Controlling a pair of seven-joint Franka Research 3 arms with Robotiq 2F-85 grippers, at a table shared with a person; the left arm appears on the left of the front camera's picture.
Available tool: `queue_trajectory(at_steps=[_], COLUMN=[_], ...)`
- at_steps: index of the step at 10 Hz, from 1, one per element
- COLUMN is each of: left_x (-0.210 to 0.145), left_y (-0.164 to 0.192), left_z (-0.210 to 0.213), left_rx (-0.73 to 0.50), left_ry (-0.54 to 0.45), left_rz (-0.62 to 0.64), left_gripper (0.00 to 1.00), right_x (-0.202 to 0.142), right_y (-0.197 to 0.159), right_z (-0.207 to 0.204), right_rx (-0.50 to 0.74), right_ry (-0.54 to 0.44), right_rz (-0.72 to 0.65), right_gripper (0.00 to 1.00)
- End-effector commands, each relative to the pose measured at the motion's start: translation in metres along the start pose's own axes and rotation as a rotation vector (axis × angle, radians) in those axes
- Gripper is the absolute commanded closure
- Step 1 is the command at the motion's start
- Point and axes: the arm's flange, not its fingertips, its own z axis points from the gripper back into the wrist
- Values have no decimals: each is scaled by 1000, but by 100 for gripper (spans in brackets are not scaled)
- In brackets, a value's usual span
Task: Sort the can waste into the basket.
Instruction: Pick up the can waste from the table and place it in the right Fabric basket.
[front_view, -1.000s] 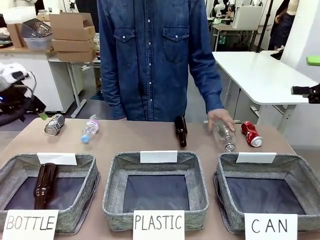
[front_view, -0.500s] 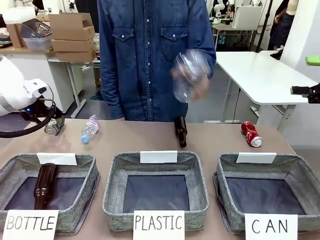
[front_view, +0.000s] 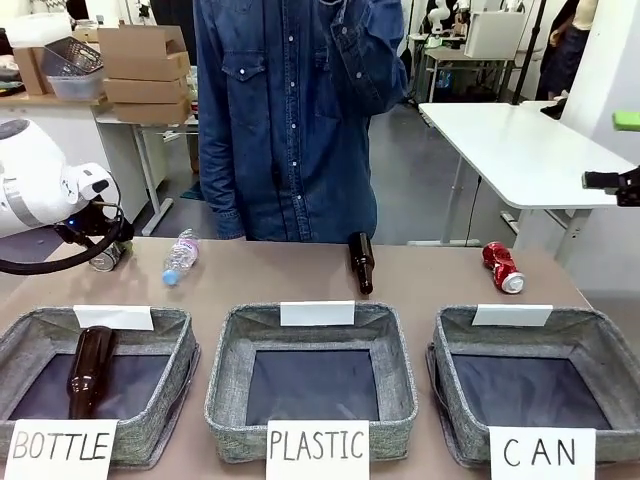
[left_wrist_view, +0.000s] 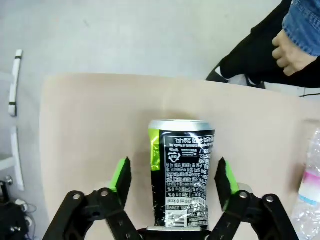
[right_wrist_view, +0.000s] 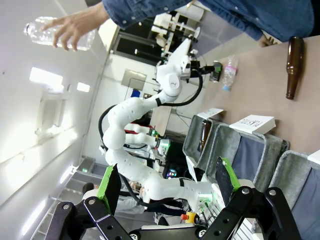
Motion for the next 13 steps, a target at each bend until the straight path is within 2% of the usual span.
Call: queue_trajectory(at_steps=[1,3,4,5,6,9,10,11,12,13], left_x=[4,4,3,3,3,3,-1,-15,-42,-78], left_y=[3,4,4,5,6,8,6,-3,-12,-19], left_z=[3,3,3,3,4,21,54,116,188,252], left_rx=[26,25,23,19,14,-35,-83,-226,-358,-509], left_ry=[-8,-10,-10,-11,-9,-43,-15,41,66,10], left_rz=[5,9,9,11,13,50,39,-15,-125,-271], left_gripper=[100,100,85,95,100,100,100,100,100,100], right_x=[2,2,2,2,2,2,2,2,2,2], right_y=[1,1,1,1,1,1,1,1,1,1], right_z=[0,0,0,0,0,0,0,0,0,0], right_rx=[11,11,11,11,11,11,11,11,11,11], right_ry=[1,1,1,1,1,1,1,1,1,1], right_rz=[20,20,20,20,20,20,20,20,20,20], right_gripper=[0,0,0,0,0,0,0,0,0,0])
